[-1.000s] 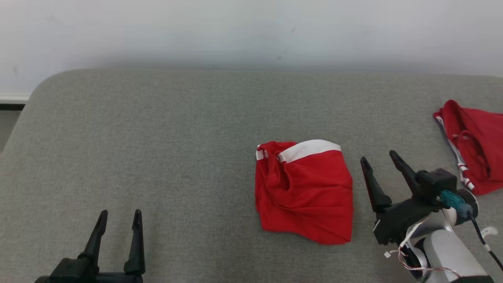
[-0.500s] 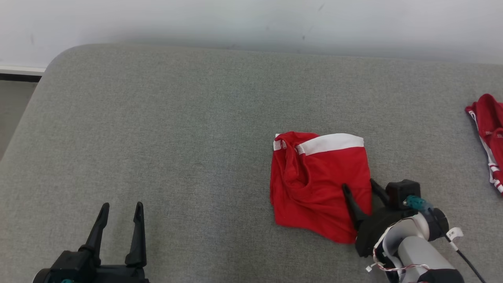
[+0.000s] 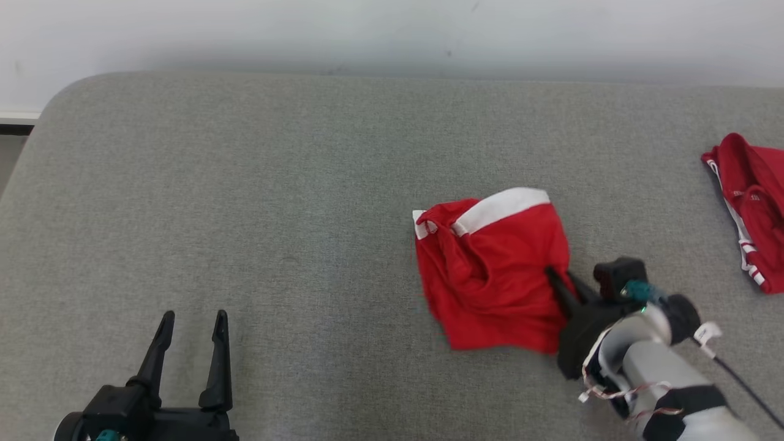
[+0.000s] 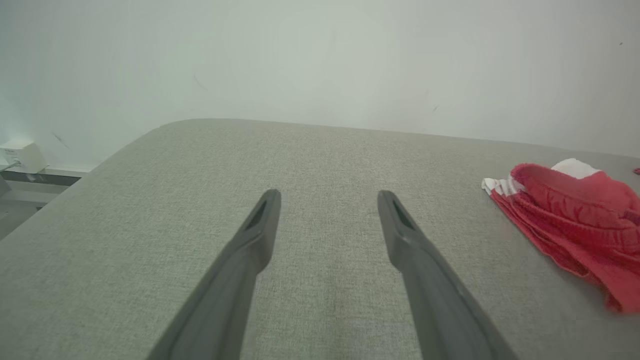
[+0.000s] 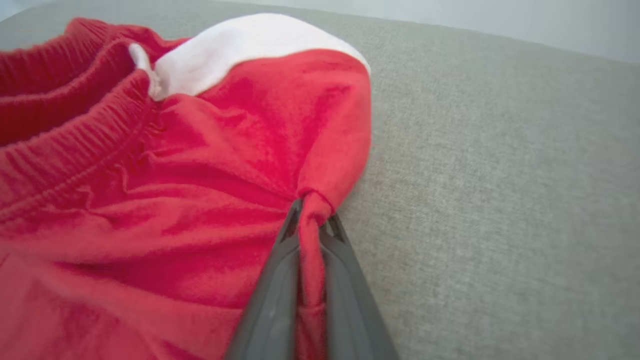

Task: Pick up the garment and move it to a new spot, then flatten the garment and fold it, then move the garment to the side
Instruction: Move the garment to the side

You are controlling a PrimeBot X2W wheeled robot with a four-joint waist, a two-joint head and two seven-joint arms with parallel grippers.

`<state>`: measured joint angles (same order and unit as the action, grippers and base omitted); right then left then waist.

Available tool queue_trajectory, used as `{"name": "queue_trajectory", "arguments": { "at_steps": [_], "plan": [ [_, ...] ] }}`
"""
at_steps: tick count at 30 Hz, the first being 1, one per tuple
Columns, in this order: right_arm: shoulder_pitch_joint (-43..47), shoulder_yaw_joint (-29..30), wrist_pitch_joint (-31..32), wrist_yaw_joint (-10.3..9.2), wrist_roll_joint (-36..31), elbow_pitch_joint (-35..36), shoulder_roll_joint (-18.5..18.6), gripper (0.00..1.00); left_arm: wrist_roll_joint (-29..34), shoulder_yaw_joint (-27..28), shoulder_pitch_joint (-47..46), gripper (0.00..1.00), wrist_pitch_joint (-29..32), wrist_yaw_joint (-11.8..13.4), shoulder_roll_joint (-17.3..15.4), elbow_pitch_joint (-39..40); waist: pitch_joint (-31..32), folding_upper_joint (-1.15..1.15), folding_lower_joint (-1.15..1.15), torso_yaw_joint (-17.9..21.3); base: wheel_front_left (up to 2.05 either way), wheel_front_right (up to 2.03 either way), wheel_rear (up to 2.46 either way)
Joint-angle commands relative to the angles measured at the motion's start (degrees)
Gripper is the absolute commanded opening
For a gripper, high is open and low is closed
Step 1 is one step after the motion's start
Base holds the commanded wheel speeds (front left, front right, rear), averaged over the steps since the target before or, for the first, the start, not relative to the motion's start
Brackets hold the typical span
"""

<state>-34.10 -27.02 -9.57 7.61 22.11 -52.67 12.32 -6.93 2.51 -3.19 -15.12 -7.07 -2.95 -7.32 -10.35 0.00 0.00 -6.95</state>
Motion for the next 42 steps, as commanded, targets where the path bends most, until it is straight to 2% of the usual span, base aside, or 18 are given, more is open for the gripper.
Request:
{"name": "queue_trajectory", "arguments": {
  "at_steps": [1, 7, 14, 20, 25, 30, 35, 42],
  "plan": [
    [-1.09, -0.36, 0.0, -0.25, 0.04, -0.18, 1.22, 0.0, -0.18, 0.02, -0.82, 1.0, 0.01, -0.04, 0.06, 0.17, -0.43, 0.0, 0.0, 0.46, 0.0, 0.0, 0.0],
    [-7.73, -6.85, 1.43, -0.24, -0.29, 2.7, 7.41, 0.0, -0.01, -0.14, -1.77, 1.0, 0.01, -0.18, 0.07, 1.59, -3.33, 0.0, 0.0, 2.77, 0.0, 0.0, 0.0],
    [-15.78, -12.25, 4.66, -0.23, 1.89, 10.63, 18.44, 0.0, -0.46, -0.71, -5.59, 1.0, 0.02, -0.35, 0.05, 5.38, -10.97, 0.0, 0.0, 6.86, 0.0, 0.0, 0.0],
    [-20.22, -11.12, 7.19, -0.23, 4.15, 18.58, 27.73, 0.0, 0.65, -0.91, -9.03, 1.0, 0.01, -0.3, -1.35, 8.8, -18.32, 0.0, 0.0, 11.63, 0.0, 0.0, 0.0],
    [-20.51, -7.35, 8.68, -0.23, 5.66, 22.76, 34.03, 0.0, 1.42, -0.54, -10.26, 1.0, 0.01, -0.29, -3.32, 12.05, -22.71, 0.0, 0.0, 15.06, 0.0, 0.0, 0.0],
    [-19.11, -3.36, 9.39, -0.23, 7.03, 23.25, 37.83, 0.0, 1.93, -0.38, -9.98, 1.0, 0.02, -0.32, -4.97, 14.82, -24.83, 0.0, 0.0, 17.48, 0.0, 0.0, 0.0],
    [-18.7, -1.55, 10.41, -0.23, 8.11, 22.27, 41.84, 0.0, 2.13, -0.82, -9.93, 1.0, 0.01, -0.33, -5.99, 16.87, -25.98, 0.0, 0.0, 18.13, 0.0, 0.0, 0.0],
    [-21.22, -0.68, 10.74, -0.23, 6.62, 19.03, 43.46, 0.0, 1.9, -1.16, -9.87, 1.0, 0.02, -0.33, -6.66, 17.82, -27.06, 0.0, 0.0, 18.06, 0.0, 0.0, 0.0]
  ]
}}
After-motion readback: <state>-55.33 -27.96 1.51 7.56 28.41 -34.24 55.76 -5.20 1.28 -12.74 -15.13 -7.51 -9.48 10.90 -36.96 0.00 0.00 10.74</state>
